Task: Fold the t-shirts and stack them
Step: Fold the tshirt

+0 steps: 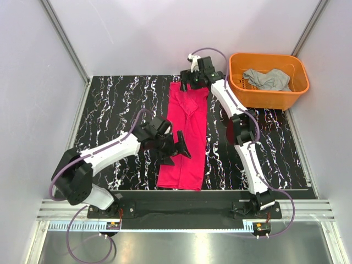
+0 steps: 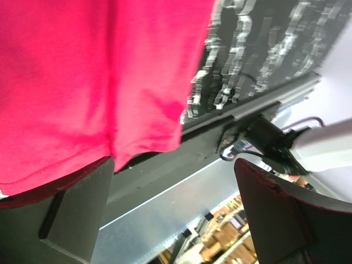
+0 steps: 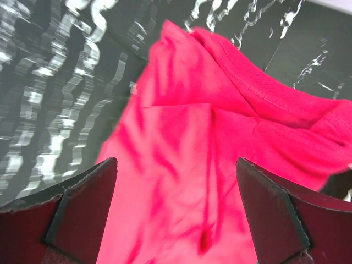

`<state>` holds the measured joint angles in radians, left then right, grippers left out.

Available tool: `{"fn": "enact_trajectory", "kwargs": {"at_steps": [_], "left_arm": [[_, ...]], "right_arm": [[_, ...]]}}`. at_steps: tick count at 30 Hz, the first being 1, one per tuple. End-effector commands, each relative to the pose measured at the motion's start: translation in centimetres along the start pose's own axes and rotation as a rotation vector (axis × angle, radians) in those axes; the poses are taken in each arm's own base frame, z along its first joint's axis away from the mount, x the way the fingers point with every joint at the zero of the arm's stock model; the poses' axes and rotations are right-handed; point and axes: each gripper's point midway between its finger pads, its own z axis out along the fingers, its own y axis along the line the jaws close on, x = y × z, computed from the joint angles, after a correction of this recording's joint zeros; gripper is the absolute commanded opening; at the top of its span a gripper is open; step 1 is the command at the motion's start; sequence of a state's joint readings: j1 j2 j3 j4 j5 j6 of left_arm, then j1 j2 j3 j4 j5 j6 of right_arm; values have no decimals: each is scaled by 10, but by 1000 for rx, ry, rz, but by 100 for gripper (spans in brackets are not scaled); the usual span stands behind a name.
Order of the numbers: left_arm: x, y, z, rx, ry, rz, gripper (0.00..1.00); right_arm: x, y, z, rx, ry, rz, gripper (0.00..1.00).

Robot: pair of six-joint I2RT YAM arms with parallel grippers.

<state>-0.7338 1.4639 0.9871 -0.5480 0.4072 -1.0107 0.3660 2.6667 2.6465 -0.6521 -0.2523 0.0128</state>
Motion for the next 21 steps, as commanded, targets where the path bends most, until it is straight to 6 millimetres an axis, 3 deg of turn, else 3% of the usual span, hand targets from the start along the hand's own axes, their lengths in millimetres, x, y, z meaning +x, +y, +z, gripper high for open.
{"fn": "enact_trajectory", "kwargs": {"at_steps": [1, 3, 5, 9, 11, 12, 13, 14, 15, 16, 17, 18, 19, 20, 21], "left_arm": [[-20, -4, -22, 0, -78, 79, 96], [-36, 0, -25, -3, -103, 92, 95], [-65, 5, -29, -2, -138, 82, 92], [-112, -1, -33, 54, -168, 88, 84], [-129, -5, -41, 84, -182, 97, 82], [-133, -3, -42, 91, -179, 90, 82], [-139, 3, -47, 94, -189, 92, 83], [-136, 12, -45, 89, -174, 82, 84], [-131, 16, -46, 105, -145, 80, 86], [-126, 28, -49, 87, -126, 73, 86], [-113, 44, -44, 61, -85, 55, 86], [-105, 54, -42, 43, -66, 48, 86], [-93, 62, -43, 25, -42, 54, 86], [-78, 78, -36, -2, -2, 28, 86], [-69, 85, -35, -12, 20, 15, 85]], "right_arm": [[-71, 30, -73, 1, -135, 74, 95], [-57, 27, -76, 16, -82, 115, 95], [-57, 32, -86, 5, -74, 170, 96], [-30, 36, -92, -37, 27, 315, 86], [-24, 50, -102, -96, 66, 376, 82], [-6, 55, -102, -112, 128, 410, 82], [-7, 65, -116, -141, 138, 434, 82], [1, 77, -124, -187, 171, 449, 83], [37, 77, -123, -174, 261, 491, 84], [33, 86, -147, -185, 246, 492, 85], [45, 97, -156, -213, 278, 501, 86], [86, 99, -159, -207, 364, 537, 86], [86, 110, -184, -227, 351, 538, 87], [102, 119, -195, -257, 390, 553, 87], [147, 124, -202, -249, 487, 588, 86]]}}
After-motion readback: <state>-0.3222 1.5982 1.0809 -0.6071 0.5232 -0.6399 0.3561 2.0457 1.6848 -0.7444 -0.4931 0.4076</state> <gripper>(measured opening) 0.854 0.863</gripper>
